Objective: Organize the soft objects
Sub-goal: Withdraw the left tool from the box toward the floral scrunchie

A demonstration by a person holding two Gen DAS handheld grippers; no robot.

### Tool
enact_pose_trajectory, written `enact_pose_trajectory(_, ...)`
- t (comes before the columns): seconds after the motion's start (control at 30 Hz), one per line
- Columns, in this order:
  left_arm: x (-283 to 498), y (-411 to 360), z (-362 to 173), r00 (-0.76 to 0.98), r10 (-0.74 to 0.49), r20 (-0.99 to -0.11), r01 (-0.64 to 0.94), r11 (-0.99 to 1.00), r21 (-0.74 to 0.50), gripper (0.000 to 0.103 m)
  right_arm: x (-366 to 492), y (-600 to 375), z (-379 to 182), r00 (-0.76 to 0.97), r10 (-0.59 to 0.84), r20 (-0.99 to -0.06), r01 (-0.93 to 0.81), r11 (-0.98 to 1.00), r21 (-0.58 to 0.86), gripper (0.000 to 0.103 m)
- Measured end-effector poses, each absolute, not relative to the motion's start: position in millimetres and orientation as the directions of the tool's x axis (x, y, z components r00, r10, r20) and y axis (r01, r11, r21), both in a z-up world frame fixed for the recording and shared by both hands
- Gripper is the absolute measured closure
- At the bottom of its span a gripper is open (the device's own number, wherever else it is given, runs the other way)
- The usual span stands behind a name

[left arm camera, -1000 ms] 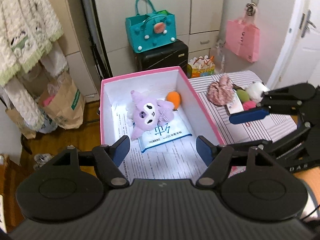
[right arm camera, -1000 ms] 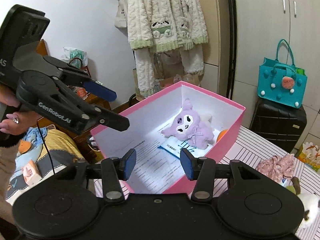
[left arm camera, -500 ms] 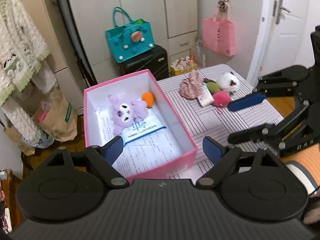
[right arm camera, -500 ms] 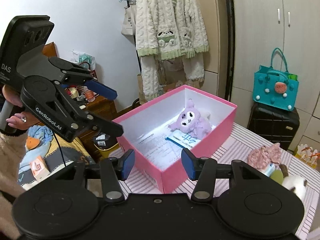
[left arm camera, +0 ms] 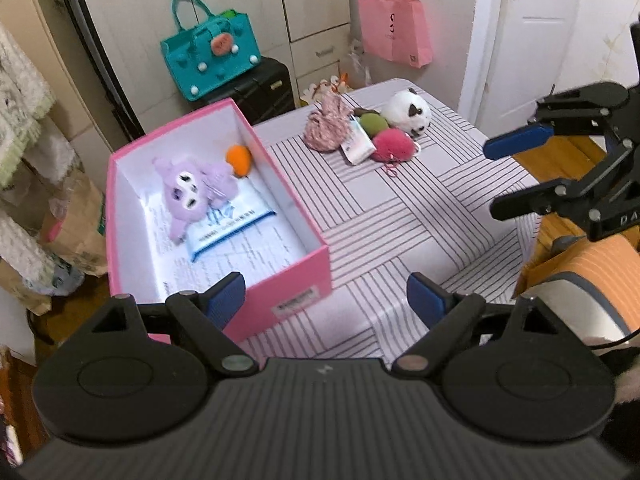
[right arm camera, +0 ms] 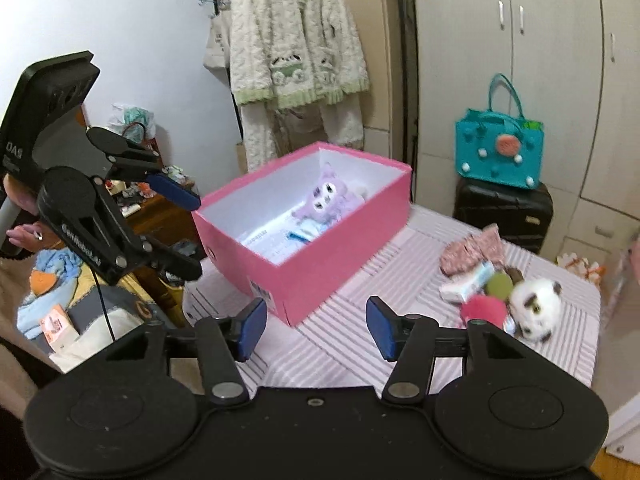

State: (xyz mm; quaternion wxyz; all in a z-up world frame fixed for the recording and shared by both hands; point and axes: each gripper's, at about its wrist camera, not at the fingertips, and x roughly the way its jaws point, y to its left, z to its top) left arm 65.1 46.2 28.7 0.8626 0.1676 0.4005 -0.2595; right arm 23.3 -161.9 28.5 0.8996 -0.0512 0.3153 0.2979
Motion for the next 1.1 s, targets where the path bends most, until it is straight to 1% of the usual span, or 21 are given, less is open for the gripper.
enact_pose_trajectory(0.17, 71.4, 39.2, 10.3, 0.489, -0.314, -0.814, 0.58, 0.814, 0.035, 0.015, 22.2, -178.5, 11.6, 0.608, 0.482, -0.631, -0.543, 0.832, 0.113, 0.041)
enact_pose_trajectory(0.33, 76.9, 28.5, -1.9, 0.462, -0.345, -0.817, 0.585, 0.811, -0.012, 0.017, 24.9, -194.4, -3.1, 0.607, 0.472, -0.639, -0.517, 0.846, 0.134, 0.041)
enact_pose_trajectory(0.57, 73.1, -1.7, -7.9, 0.503, -0.417, -0.757, 0.612, 0.79, -0.028, 0.016, 30.3, -207.7, -21.5, 0.644, 0.441, -0.625, -0.493, 0.864, 0.102, 0.04)
enact_pose_trajectory(0.77, 80.9, -28.2, -14.8, 0.483, -0.471, -0.738, 0.64, 0.765, -0.07, 0.017, 40.7, -219.4, -34.9, 0.645, 0.432, -0.631, -0.478, 0.872, 0.108, 0.038)
enact_pose_trajectory(0.93, 92.8, -49.4, -20.5, 0.506, -0.487, -0.712, 0.648, 0.759, -0.06, 0.016, 53.7, -227.4, -50.5, 0.661, 0.42, -0.622, -0.468, 0.878, 0.095, 0.038)
enact_pose_trajectory(1.1, 112.0, -61.9, -24.7, 0.561, -0.494, -0.664, 0.626, 0.778, -0.05, 0.016, 71.8, -234.4, -65.3, 0.708, 0.398, -0.582, -0.454, 0.889, 0.057, 0.037)
